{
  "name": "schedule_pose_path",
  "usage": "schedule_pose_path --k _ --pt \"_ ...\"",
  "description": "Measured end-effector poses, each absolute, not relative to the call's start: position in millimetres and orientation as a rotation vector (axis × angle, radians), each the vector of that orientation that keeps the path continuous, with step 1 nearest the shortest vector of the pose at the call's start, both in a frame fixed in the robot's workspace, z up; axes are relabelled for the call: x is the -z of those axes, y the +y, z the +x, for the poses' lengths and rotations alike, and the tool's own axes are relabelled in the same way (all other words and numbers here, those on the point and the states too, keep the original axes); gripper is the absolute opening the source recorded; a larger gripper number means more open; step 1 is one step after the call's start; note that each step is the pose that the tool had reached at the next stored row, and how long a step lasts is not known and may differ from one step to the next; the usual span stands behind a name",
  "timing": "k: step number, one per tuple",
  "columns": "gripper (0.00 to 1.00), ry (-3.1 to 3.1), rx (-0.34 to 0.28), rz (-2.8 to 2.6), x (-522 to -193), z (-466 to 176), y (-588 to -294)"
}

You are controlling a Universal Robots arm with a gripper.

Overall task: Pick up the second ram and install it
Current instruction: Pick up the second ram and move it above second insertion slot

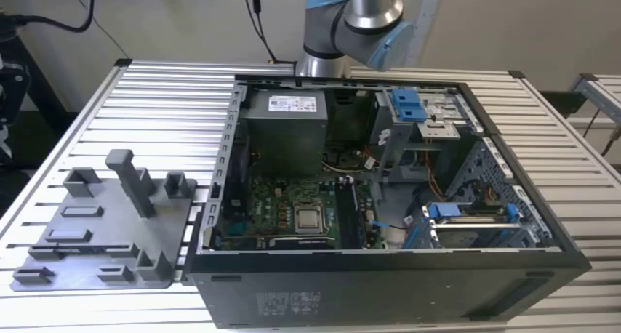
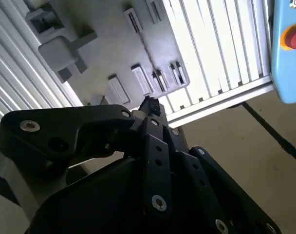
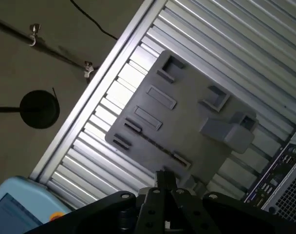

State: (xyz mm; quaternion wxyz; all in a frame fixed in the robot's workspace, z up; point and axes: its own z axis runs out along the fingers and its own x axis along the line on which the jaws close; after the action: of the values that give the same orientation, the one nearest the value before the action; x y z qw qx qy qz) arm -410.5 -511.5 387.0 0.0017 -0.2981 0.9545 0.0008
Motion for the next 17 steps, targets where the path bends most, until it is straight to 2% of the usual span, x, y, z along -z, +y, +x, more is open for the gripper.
schedule_pose_path --k 17 --pt "0.11 2.851 0.007 -1.318 -387.0 -410.5 -511.5"
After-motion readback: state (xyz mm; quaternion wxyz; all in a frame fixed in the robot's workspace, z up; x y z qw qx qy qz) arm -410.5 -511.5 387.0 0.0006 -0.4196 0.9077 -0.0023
